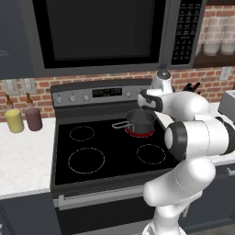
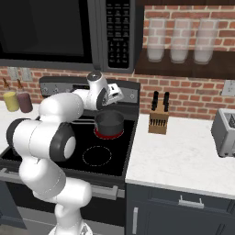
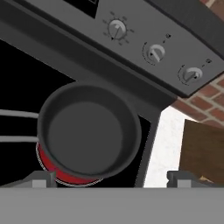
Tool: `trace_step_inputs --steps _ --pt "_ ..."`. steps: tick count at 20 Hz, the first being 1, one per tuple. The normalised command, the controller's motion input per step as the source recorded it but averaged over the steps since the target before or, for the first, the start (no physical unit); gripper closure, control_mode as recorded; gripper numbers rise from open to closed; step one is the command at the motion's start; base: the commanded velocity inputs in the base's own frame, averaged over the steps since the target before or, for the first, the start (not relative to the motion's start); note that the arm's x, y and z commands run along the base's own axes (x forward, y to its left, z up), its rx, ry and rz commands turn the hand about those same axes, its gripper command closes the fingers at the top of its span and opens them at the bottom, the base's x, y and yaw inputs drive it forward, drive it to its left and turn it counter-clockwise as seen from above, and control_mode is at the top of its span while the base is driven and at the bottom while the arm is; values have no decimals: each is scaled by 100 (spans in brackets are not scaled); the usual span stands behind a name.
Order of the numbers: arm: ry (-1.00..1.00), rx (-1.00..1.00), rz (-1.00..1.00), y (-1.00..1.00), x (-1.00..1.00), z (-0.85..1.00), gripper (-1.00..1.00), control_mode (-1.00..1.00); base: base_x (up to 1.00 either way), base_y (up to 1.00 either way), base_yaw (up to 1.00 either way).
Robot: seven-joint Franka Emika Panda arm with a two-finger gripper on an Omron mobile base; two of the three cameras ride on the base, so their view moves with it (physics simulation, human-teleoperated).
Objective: Turn off the rear right burner of the stove.
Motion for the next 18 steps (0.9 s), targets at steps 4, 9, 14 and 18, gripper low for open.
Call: trace_step_inputs --steps 4,9,14,18 --pt "-1 -4 0 -1 19 0 -100 -100 0 0 0" --pt "-3 0 0 0 12 0 -100 -100 0 0 0" --pt "-6 0 0 0 13 0 -100 -100 0 0 0" --pt "-10 0 0 0 14 0 -100 -100 0 0 0"
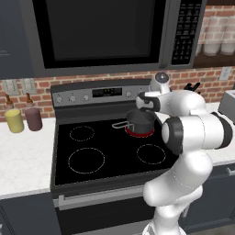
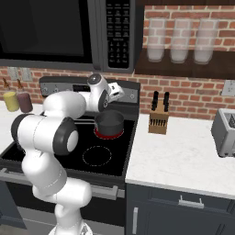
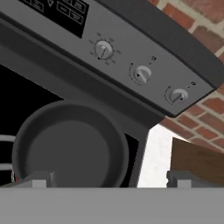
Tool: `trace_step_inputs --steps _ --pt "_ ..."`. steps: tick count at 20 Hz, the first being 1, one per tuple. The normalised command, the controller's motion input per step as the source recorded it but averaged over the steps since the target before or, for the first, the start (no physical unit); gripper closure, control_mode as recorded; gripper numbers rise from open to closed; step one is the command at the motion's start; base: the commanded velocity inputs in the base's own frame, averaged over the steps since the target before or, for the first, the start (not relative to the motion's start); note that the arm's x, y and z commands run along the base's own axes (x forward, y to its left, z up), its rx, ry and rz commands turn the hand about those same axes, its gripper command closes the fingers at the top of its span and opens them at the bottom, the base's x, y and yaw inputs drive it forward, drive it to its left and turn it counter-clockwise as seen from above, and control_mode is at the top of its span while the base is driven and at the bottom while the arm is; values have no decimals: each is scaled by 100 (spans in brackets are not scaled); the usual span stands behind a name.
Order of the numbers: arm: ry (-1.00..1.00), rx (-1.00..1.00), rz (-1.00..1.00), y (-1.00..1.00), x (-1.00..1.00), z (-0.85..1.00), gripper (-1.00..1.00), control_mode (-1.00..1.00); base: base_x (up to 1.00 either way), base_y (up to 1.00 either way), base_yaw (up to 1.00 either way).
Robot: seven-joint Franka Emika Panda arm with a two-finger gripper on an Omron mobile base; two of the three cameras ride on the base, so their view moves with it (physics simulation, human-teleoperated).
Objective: Turn off the rear right burner of the stove.
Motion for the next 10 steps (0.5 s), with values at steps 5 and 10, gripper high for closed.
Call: trace_step_inputs --steps 5,10 --pt "0 -1 0 -2 3 0 -100 -100 0 0 0" --pt "0 0 0 0 0 0 -100 -100 0 0 0"
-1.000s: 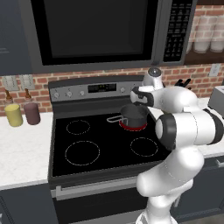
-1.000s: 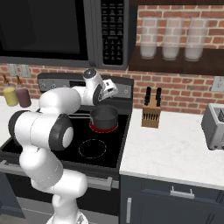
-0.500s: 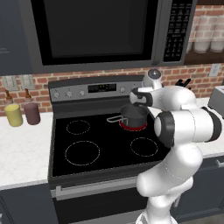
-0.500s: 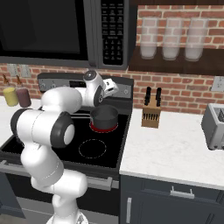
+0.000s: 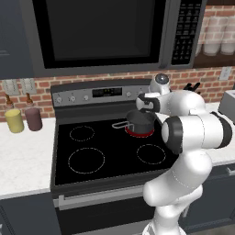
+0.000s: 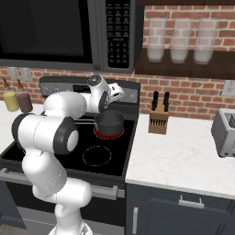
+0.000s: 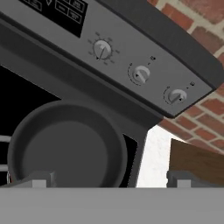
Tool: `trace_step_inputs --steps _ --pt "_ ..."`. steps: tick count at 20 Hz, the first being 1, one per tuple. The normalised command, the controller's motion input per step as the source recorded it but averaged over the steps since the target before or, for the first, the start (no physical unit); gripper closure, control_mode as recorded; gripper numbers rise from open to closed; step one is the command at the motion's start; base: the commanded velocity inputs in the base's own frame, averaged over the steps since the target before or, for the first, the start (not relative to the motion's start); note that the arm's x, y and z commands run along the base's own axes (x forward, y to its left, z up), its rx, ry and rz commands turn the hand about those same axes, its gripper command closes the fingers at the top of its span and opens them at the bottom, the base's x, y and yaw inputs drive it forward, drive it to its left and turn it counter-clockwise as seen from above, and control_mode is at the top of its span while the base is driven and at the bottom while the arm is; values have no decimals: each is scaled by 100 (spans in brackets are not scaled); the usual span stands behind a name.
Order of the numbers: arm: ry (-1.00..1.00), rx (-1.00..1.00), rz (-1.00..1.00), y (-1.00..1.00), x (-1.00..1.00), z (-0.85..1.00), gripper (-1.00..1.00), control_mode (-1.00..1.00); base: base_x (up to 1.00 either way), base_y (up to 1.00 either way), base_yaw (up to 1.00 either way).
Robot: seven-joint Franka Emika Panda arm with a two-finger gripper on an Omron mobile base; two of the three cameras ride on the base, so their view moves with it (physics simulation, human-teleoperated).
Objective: Turn off the rear right burner of the stove.
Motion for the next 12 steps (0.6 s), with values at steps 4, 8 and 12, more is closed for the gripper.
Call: trace_step_inputs --steps 4,8,12 --pt "0 0 0 0 11 6 -100 -100 0 0 0" --pt "0 0 0 0 11 4 -100 -100 0 0 0" --pt "0 0 0 0 17 0 -100 -100 0 0 0"
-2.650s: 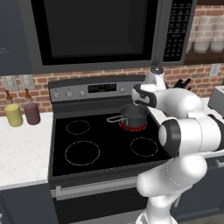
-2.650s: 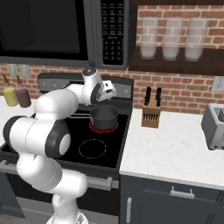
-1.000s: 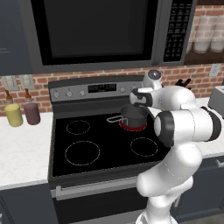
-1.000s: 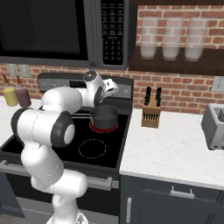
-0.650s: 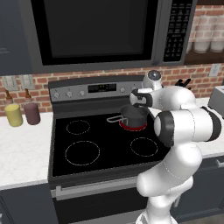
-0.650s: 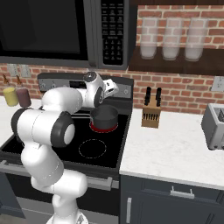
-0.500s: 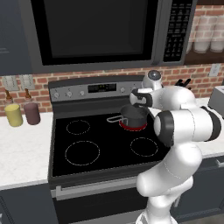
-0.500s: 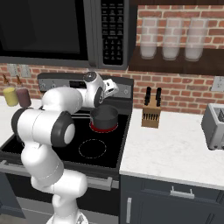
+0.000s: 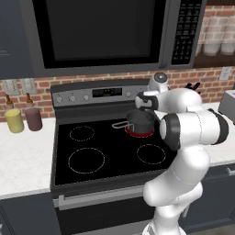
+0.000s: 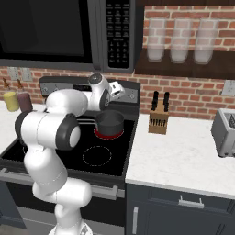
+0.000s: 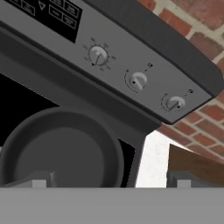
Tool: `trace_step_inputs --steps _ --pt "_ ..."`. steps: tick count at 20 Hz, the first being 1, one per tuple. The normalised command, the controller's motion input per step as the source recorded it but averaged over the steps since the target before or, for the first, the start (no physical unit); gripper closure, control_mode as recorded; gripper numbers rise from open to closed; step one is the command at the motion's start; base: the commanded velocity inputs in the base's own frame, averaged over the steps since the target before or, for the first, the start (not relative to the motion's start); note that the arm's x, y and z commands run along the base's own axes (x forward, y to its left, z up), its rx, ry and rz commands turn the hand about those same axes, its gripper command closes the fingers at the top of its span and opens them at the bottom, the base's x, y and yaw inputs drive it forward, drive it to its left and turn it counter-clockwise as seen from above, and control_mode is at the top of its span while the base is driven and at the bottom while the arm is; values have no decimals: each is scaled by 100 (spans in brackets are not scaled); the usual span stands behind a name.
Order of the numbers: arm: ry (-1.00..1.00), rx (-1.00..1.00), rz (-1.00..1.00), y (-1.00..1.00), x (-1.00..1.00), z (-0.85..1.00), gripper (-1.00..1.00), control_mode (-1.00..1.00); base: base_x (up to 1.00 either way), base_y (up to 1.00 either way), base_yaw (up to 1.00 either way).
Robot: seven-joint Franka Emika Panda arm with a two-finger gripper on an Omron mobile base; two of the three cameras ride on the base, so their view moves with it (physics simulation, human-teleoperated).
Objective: Turn off the rear right burner of the stove.
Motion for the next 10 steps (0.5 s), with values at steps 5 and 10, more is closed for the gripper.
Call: trace_step_inputs --steps 5,10 --pt "0 0 0 0 12 0 -100 -100 0 0 0" --pt "0 0 0 0 7 0 -100 -100 0 0 0"
